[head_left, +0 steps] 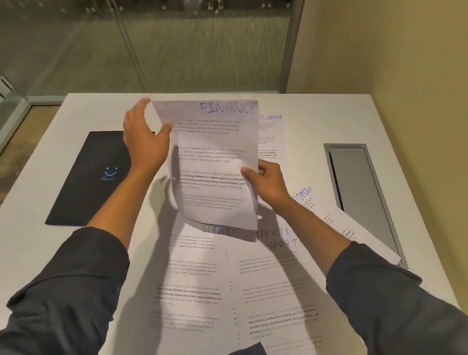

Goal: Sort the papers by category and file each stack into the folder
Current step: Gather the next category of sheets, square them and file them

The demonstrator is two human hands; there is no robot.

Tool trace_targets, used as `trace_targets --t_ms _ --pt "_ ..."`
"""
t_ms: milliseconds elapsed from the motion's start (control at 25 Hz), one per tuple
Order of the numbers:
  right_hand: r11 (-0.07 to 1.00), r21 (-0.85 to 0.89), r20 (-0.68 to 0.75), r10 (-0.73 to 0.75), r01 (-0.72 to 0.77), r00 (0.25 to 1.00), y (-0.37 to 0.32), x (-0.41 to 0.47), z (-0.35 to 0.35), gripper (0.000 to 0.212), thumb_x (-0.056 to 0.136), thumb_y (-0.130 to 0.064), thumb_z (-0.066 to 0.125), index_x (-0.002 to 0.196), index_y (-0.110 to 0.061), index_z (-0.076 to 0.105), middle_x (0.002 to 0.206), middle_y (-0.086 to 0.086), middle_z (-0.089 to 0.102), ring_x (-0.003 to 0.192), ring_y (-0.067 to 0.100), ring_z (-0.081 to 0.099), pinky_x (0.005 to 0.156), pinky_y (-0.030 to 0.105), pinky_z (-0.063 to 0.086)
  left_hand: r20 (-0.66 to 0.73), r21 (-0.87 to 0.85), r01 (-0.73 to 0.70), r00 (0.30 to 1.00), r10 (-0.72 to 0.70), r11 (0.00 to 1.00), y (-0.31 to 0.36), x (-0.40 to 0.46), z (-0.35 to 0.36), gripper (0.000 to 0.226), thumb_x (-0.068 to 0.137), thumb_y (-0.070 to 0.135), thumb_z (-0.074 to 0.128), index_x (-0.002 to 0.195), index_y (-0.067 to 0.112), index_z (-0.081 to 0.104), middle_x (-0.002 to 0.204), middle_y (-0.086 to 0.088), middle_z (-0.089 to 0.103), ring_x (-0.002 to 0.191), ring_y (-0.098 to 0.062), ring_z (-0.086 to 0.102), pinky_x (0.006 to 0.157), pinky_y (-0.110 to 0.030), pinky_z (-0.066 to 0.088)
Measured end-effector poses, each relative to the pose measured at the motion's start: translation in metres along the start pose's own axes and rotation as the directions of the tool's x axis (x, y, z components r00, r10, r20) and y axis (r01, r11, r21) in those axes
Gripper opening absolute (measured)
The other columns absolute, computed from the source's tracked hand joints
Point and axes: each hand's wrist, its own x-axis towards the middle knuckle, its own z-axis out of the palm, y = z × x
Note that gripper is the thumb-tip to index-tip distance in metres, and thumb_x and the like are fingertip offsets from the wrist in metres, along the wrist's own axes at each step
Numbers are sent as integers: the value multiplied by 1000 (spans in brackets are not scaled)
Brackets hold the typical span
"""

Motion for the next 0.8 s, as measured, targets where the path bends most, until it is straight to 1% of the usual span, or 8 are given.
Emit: trace_targets --t_ms 40,120,200,280,440,560,680,800 --pt "1000 24 -38 13 -12 999 -3 5 -7 32 93 -17 65 122 -5 67 110 9 73 95 20 70 80 28 57 88 -94 207 976 -199 974 -7 -6 6 63 85 28 69 140 15 42 136 -4 50 128 -21 46 109 -39 35" --pt "997 74 -92 41 -34 995 -8 14 -21 30 94 -16 65 121 -3 67 109 10 72 94 20 68 73 18 52 354 -248 529 829 -432 812 -19 -27 19 69 87 30 69 145 15 35 133 -3 53 117 -21 54 101 -35 40" --pt "988 142 -122 80 -62 989 -12 19 -32 26 94 -12 63 118 -1 67 111 11 71 94 18 67 70 12 51 552 -251 664 696 -459 705 -33 -51 28 69 86 24 70 144 12 35 133 -8 56 110 -24 60 100 -38 45" --pt "970 212 -139 149 -117 979 -13 21 -38 25 95 -8 60 119 -2 66 113 8 70 95 18 66 69 11 52 666 -211 693 618 -417 689 -41 -73 37 61 84 13 71 138 5 44 128 -12 62 104 -24 66 97 -39 50" --pt "954 141 -167 288 -266 943 1 14 -39 32 92 -13 62 124 -8 60 116 3 67 96 20 64 78 24 49 599 -254 687 665 -447 681 -47 -92 63 36 86 -6 63 122 -1 60 120 -10 65 97 -20 67 85 -22 54" --pt "931 -96 -157 335 -352 929 23 2 -40 43 88 -15 60 131 -13 52 104 -2 56 96 18 57 85 29 45 540 -200 673 682 -494 712 -63 -87 81 38 86 0 67 123 -1 59 124 -12 63 107 -25 63 98 -32 48" --pt "923 -155 -136 332 -351 933 43 5 -43 39 87 -4 58 125 -10 55 89 -7 57 94 19 59 80 26 44 526 -131 640 692 -494 757 -69 -80 98 38 87 3 67 124 1 59 123 -10 64 113 -26 61 104 -40 45" --pt "920 -203 -162 307 -336 938 49 29 -48 39 86 0 58 124 -8 57 90 -2 62 83 18 60 68 21 45 506 -161 604 729 -460 781 -58 -65 119 22 90 1 60 111 9 62 107 -3 67 99 -21 63 89 -30 50"
